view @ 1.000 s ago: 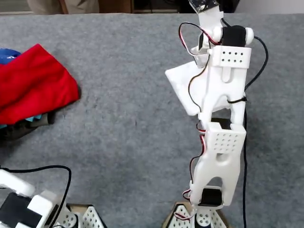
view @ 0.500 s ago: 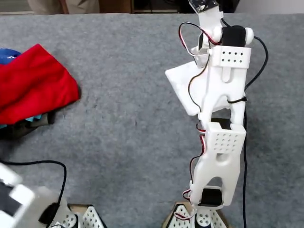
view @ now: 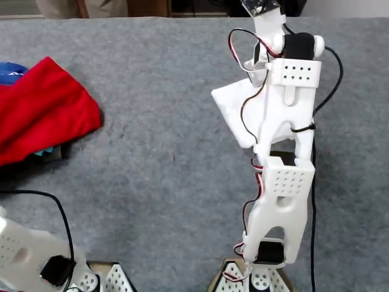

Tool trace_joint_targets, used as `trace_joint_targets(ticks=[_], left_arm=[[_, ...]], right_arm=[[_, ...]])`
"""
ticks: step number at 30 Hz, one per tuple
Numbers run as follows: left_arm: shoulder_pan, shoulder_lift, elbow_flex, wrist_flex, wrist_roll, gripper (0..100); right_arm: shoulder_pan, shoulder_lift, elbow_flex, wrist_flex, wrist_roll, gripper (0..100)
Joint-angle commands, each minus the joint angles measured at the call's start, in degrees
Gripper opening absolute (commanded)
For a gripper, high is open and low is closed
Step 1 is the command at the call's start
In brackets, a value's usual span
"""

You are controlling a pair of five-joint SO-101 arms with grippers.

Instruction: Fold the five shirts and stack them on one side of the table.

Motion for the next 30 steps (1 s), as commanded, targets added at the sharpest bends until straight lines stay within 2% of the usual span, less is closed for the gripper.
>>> trace_joint_targets(ticks=[1, 5, 10, 17, 20, 23, 26, 30], left_arm=[[0.88, -0.57, -9.41, 7.82, 0.09, 2], [2.11, -4.88, -11.16, 16.44, -3.16, 2], [8.26, -19.38, -0.62, 24.62, -7.21, 2], [17.23, -52.35, 27.25, 22.07, -16.79, 2], [18.90, -65.89, 38.15, 21.80, -23.82, 2], [18.55, -79.69, 45.63, 21.80, -31.03, 2], [17.14, -92.44, 49.23, 21.71, -31.74, 3], [10.90, -106.33, 49.85, 21.63, -27.52, 21]], right_arm=[[-0.31, -1.10, -0.04, 1.23, -0.09, 1.2], [-0.31, -0.31, -0.04, 1.23, -0.18, 1.2], [-0.31, -0.22, -0.04, 1.32, -4.04, 1.2], [-0.57, -0.31, -0.04, 1.41, -3.87, 1.2], [-0.48, -0.31, -0.04, 1.41, -3.78, 1.2], [-1.01, -0.31, -0.04, 1.41, -3.78, 1.2], [-3.21, -0.48, 0.84, 1.41, -3.69, 1.2], [-9.54, -0.66, 5.23, 1.41, -0.97, 1.6]])
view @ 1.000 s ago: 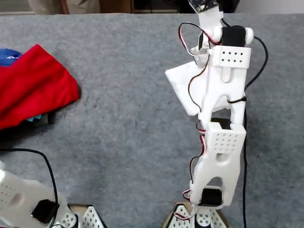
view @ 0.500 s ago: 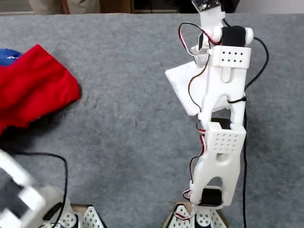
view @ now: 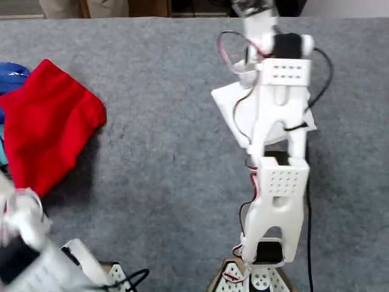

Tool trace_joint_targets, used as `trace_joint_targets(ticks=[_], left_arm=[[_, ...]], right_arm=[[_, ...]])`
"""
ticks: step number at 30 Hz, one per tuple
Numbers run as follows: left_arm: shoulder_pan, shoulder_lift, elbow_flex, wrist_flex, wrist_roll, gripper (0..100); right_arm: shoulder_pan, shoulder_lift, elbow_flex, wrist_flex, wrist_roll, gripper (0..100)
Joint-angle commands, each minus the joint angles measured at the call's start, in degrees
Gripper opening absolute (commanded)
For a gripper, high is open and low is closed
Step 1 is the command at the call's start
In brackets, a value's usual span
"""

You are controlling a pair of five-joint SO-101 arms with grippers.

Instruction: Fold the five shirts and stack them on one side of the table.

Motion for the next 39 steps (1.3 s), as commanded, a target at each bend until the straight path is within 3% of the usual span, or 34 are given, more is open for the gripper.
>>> trace_joint_targets(ticks=[1, 3, 10, 15, 19, 28, 32, 39], left_arm=[[-6.15, -12.26, 0.00, -1.05, 4.57, 26], [-9.49, -17.01, 0.00, -1.05, 6.95, 32], [-11.60, -20.79, 0.35, -0.70, 7.38, 31], [-15.03, -16.40, 6.77, -2.55, 7.12, 31], [-16.88, -9.36, 16.09, -13.10, 7.03, 31], [-17.32, 10.33, 27.52, -40.62, 7.03, 31], [-18.73, 20.79, 25.05, -44.04, 7.56, 31], [-21.71, 44.62, 9.14, -43.69, 11.52, 29]], right_arm=[[-6.64, -0.84, 2.77, 1.41, 1.58, 1.6], [-11.56, -0.75, 4.70, 1.41, 1.41, 1.6], [-29.14, -0.40, 4.79, -1.05, 1.14, 1.9], [-36.00, -0.31, 5.05, -4.75, -1.32, 17.2], [-37.23, -0.31, 4.70, -6.86, -3.25, 28.4], [-37.05, 2.24, 4.79, -5.80, -3.43, 26.4], [-36.44, 4.26, 4.44, -2.90, -3.34, 26.4], [-33.54, 4.70, 4.44, -0.88, -3.34, 26.3]])
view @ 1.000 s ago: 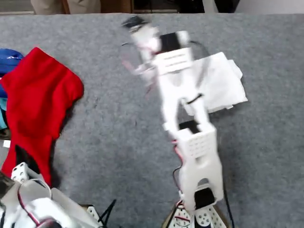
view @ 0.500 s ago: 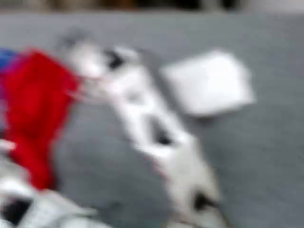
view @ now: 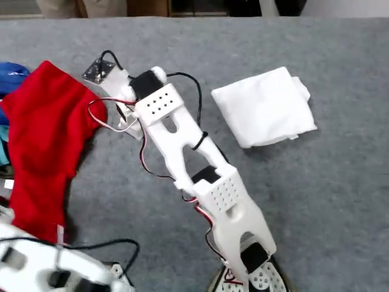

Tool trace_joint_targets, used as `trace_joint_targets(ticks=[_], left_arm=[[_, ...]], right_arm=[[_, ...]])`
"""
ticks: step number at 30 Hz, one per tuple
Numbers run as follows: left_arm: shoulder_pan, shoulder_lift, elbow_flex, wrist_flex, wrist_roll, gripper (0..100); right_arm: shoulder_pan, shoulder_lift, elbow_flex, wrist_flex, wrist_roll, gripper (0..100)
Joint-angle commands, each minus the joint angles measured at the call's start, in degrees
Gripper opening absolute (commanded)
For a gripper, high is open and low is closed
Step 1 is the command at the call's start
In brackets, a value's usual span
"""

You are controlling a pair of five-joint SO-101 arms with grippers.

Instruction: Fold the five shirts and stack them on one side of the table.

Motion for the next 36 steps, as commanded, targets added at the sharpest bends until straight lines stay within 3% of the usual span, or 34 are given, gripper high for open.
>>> trace_joint_targets(ticks=[1, 4, 10, 14, 23, 28, 36], left_arm=[[-0.97, 12.53, -10.02, -0.88, 1.67, 29], [-1.76, 20.97, -15.56, 0.35, 1.76, 29], [-1.58, 35.30, -25.58, 10.20, 1.23, 29], [2.73, 41.01, -28.13, 16.70, -1.93, 29], [1.49, 44.44, -35.96, 16.79, 5.80, 29], [-1.23, 45.05, -38.95, 16.79, 4.84, 29], [-1.32, 48.57, -35.34, 15.30, -2.64, 29]], right_arm=[[1.98, -0.92, -1.71, 0.62, -0.09, 26.3], [2.24, -1.01, -1.71, 0.62, -0.09, 26.3], [2.24, -0.84, -1.63, 0.62, -0.09, 26.3], [2.24, -0.84, -1.63, 0.62, -0.09, 26.3], [2.33, -0.84, -1.27, 0.62, -0.09, 26.3], [2.33, -0.75, -1.45, 0.35, -0.09, 26.3], [2.33, -0.75, -1.71, 0.09, -0.09, 26.3]])
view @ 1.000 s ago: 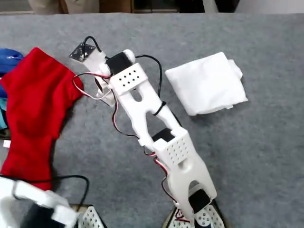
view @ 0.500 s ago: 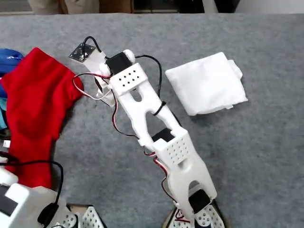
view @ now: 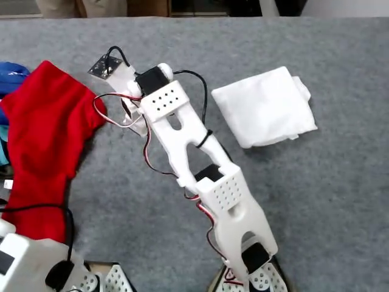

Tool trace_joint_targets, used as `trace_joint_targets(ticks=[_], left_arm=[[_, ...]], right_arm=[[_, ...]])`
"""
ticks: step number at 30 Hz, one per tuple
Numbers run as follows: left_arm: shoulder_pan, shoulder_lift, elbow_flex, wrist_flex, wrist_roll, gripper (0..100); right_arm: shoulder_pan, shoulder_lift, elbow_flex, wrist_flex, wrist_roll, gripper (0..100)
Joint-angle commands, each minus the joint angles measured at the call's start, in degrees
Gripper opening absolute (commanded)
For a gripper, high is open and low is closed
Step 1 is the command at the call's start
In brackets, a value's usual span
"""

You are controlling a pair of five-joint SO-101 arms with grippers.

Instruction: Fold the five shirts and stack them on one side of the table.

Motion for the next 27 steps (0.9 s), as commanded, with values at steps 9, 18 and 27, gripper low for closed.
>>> trace_joint_targets(ticks=[9, 18, 27], left_arm=[[-0.70, 7.78, -2.02, -0.09, -2.02, 29], [-0.70, 12.18, -6.77, 0.00, -2.02, 18], [0.26, 12.09, -6.24, 0.00, -2.46, 13]], right_arm=[[1.19, -0.75, -1.71, -0.09, -0.35, 26.3], [1.19, -0.75, -1.71, -0.09, -0.44, 26.3], [1.19, -0.75, -1.71, -0.09, -0.44, 26.3]])
